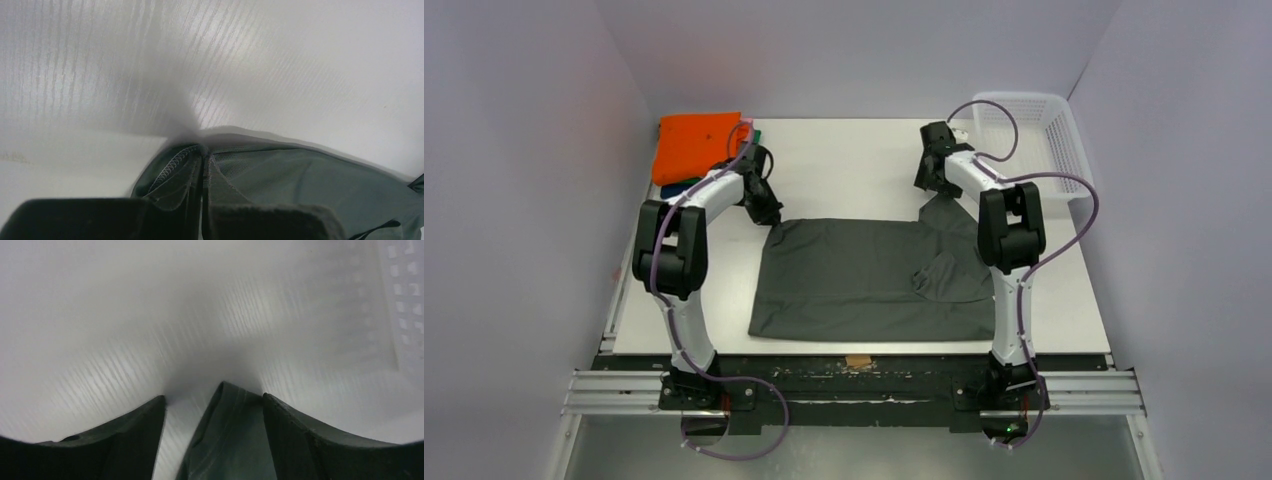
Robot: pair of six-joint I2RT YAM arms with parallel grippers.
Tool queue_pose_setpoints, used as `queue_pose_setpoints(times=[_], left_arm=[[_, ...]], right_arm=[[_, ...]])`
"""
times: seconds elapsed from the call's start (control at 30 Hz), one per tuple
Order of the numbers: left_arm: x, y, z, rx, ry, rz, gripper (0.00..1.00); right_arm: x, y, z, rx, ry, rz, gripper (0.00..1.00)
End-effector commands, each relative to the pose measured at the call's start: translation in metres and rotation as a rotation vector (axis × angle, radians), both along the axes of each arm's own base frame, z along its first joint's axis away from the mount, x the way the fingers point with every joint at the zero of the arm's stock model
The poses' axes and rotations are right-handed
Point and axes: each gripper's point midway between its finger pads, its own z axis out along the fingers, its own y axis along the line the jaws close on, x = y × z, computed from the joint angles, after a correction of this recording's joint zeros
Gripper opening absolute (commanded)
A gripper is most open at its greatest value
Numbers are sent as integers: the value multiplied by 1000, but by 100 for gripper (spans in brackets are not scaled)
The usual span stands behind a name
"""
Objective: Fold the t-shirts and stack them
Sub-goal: Grab the side of the flattened tshirt furthest away from the robot with both arms, then fold the other side of the tshirt into a rectangle
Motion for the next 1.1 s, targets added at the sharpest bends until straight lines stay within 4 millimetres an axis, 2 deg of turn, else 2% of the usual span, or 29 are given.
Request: queue_pose_setpoints(times=[0.0, 0.13, 0.23, 0.33, 0.4, 0.47, 0.53, 0.63, 0.73, 0.8, 1.0, 1.07], left_arm=[[1, -3, 27, -8, -72, -32, 0], [-1, -2, 31, -5, -78, -36, 0], [-3, -1, 35, -2, -86, -35, 0], [-6, -1, 39, -3, -97, -38, 0], [-8, -3, 41, -5, -104, -43, 0], [-10, -5, 43, -10, -108, -51, 0], [-12, -7, 45, -15, -113, -61, 0], [-18, -12, 46, -36, -121, -81, 0], [-28, -13, 49, -41, -133, -91, 0], [-36, -13, 51, -33, -143, -99, 0], [-69, -11, 52, -16, -151, -119, 0], [-80, -8, 53, -9, -159, -120, 0]], right_arm=[[8, -11, 7, -52, 2, -13, 68], [-5, -12, -12, -52, 61, -15, 60], [-19, -15, -13, -48, 71, -24, 48], [-32, -21, -6, -55, 57, -47, 34], [-35, -23, 1, -52, 33, -55, 22], [-32, -22, 10, -49, 1, -47, 9], [-26, -21, 21, -46, -32, -28, 1], [-26, -20, 38, -53, -73, 8, 0], [-41, -18, 57, -25, -111, 27, 0], [-60, -20, 65, -11, -116, 25, 0], [-133, -15, 70, 40, -89, 45, 0], [-156, -16, 82, 27, -94, 49, 0]])
